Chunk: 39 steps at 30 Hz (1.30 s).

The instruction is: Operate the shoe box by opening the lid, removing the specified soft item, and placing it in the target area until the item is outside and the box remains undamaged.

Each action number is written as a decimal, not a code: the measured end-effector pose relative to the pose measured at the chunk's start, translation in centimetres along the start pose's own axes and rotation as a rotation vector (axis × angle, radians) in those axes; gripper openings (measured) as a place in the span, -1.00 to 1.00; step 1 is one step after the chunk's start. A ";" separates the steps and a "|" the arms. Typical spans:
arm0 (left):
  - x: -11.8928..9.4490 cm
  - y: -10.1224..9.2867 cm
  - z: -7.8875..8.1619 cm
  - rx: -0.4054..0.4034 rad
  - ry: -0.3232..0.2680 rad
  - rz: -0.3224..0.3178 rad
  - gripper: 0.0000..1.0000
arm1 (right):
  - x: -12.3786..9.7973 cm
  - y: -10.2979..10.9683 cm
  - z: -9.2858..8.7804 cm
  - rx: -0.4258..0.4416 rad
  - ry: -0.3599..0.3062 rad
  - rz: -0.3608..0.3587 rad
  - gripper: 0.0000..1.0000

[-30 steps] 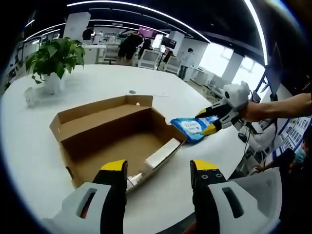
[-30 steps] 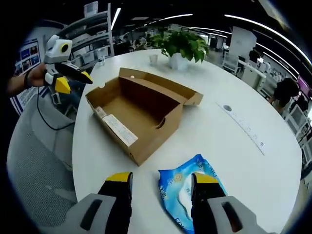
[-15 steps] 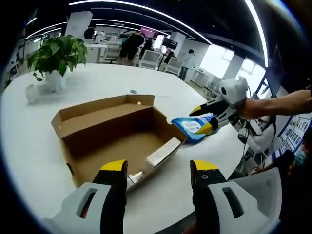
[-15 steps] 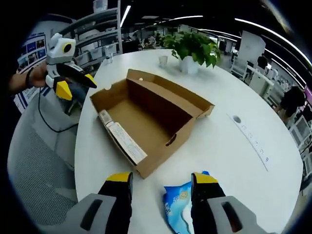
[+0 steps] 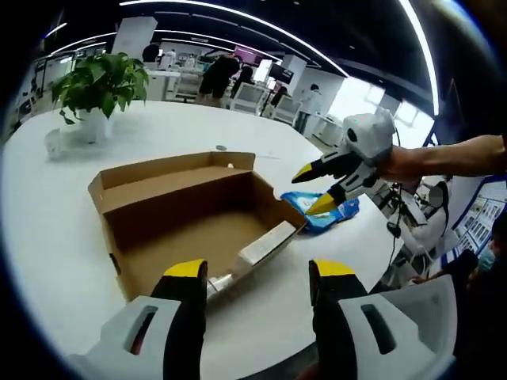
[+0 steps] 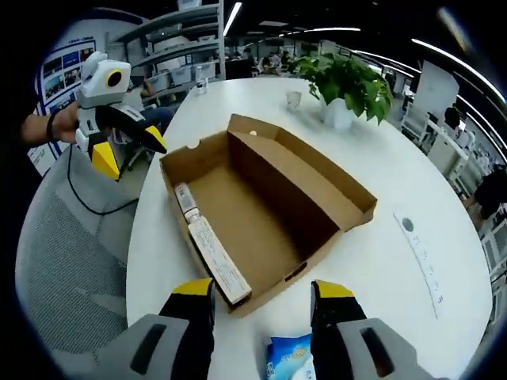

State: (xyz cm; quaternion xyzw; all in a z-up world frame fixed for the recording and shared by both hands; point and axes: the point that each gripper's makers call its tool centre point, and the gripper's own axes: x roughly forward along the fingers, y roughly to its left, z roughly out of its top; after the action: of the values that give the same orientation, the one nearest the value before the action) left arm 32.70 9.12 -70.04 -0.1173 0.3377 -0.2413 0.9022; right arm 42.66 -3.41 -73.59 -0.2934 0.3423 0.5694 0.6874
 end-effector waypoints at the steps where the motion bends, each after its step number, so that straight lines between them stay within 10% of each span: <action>1: 0.0 0.0 -0.2 -0.002 0.001 0.001 0.05 | 0.2 0.2 0.2 -0.010 0.004 0.015 -0.09; 39: 0.0 0.7 -0.8 -0.018 -0.023 0.015 0.06 | 7.3 1.5 -0.2 -0.267 0.260 0.256 0.07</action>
State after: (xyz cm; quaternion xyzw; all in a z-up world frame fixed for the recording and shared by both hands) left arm 32.46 9.71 -70.88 -0.1257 0.3304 -0.2303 0.9067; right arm 41.99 0.95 -79.65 -0.4069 0.3842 0.6497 0.5145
